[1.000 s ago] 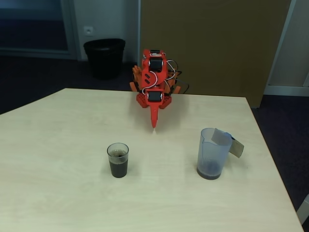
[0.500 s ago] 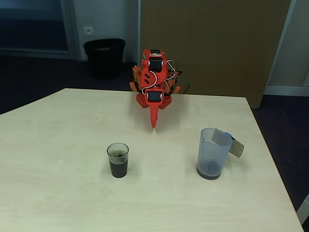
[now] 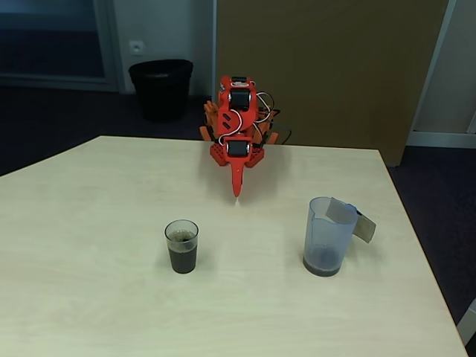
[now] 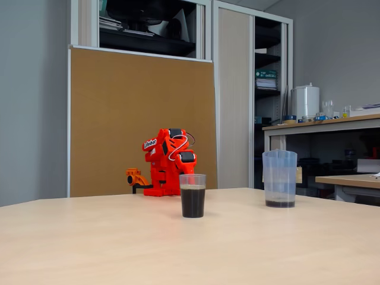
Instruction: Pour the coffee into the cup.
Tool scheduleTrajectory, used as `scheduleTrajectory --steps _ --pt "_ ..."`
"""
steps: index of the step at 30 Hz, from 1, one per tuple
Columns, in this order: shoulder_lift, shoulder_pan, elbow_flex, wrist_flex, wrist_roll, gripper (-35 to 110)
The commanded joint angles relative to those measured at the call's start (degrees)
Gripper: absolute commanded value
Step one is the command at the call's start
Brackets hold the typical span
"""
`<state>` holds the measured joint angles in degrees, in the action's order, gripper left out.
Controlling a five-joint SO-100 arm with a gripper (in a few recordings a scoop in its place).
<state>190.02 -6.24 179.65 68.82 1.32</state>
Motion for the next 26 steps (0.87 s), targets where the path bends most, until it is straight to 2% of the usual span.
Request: scheduleTrajectory --steps 1,26 --pt "0.4 -0.4 0.4 0.9 0.4 0" --pt "0.4 -0.4 0.4 0.9 0.4 0"
